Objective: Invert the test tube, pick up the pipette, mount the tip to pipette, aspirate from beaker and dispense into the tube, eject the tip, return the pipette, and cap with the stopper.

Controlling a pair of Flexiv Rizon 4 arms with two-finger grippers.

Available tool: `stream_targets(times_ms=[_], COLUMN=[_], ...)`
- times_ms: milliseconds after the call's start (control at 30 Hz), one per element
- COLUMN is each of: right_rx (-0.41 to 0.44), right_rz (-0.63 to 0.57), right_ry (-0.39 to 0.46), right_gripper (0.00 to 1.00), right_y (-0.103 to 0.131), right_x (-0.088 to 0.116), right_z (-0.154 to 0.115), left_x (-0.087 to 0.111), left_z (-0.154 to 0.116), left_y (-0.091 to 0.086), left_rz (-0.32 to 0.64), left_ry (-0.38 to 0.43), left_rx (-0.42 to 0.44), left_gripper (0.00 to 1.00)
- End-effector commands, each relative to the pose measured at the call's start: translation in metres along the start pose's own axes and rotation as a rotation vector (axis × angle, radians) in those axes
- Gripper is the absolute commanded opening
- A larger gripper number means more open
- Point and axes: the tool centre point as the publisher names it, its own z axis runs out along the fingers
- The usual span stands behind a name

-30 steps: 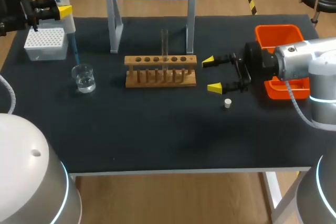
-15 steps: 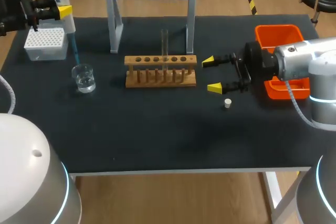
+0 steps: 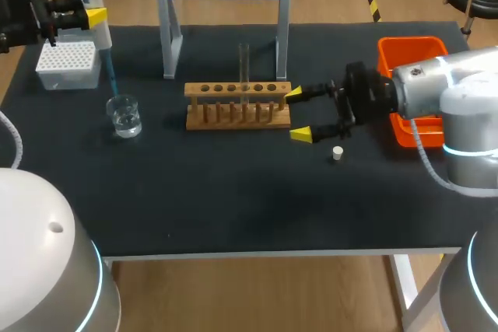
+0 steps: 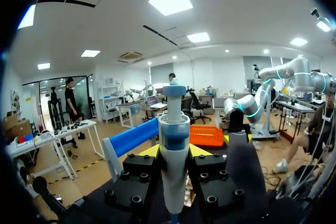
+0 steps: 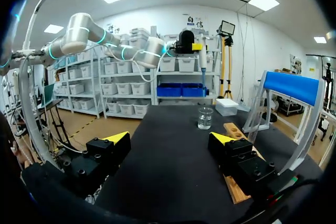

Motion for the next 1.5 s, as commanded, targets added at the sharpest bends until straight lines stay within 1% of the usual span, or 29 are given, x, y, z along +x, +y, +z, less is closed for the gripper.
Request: stream_targets(times_ms=[33, 133, 267, 333, 400, 467, 500, 600, 767, 1067, 1167, 1233, 1500], right_rx=[0.064, 0.079, 0.087, 0.126, 0.138, 0.166, 0.162, 0.176, 0.184, 0.185, 0.198, 0.216, 0.215], right_rz=[0.014, 0.024, 0.024, 0.010, 0.009, -0.003, -0.002, -0.019, -0.005, 0.007, 0.007, -0.009, -0.015], right_ry=[-0.087, -0.113, -0.102, -0.104, -0.098, -0.114, -0.110, -0.139, -0.179, -0.160, -0.166, -0.181, -0.229], right_gripper=[1.00, 1.00, 1.00, 1.00, 1.00, 1.00, 1.00, 1.00, 1.00, 1.00, 1.00, 1.00, 1.00], right_y=[0.008, 0.012, 0.014, 0.012, 0.012, 0.011, 0.011, 0.013, 0.014, 0.009, 0.006, 0.005, -0.003], right_x=[0.007, 0.009, 0.012, 0.013, 0.014, 0.013, 0.012, 0.011, 0.010, 0.015, 0.016, 0.015, 0.008], right_z=[0.024, 0.037, 0.060, 0.072, 0.083, 0.092, 0.097, 0.109, 0.126, 0.162, 0.172, 0.178, 0.199], left_x=[0.000, 0.000, 0.000, 0.000, 0.000, 0.000, 0.000, 0.000, 0.000, 0.000, 0.000, 0.000, 0.000], left_z=[0.000, 0.000, 0.000, 0.000, 0.000, 0.000, 0.000, 0.000, 0.000, 0.000, 0.000, 0.000, 0.000], left_y=[0.000, 0.000, 0.000, 0.000, 0.000, 0.000, 0.000, 0.000, 0.000, 0.000, 0.000, 0.000, 0.000], left_rz=[0.001, 0.001, 0.001, 0.001, 0.001, 0.001, 0.001, 0.001, 0.001, 0.001, 0.001, 0.001, 0.001], left_ry=[-0.002, -0.002, -0.002, -0.002, -0.002, -0.002, -0.002, -0.002, -0.002, -0.002, -0.002, -0.002, -0.002], left_rx=[0.002, 0.002, 0.002, 0.002, 0.002, 0.002, 0.002, 0.002, 0.002, 0.002, 0.002, 0.002, 0.002], left_gripper=[0.00, 0.00, 0.00, 0.00, 0.00, 0.00, 0.00, 0.00, 0.00, 0.00, 0.00, 0.00, 0.00])
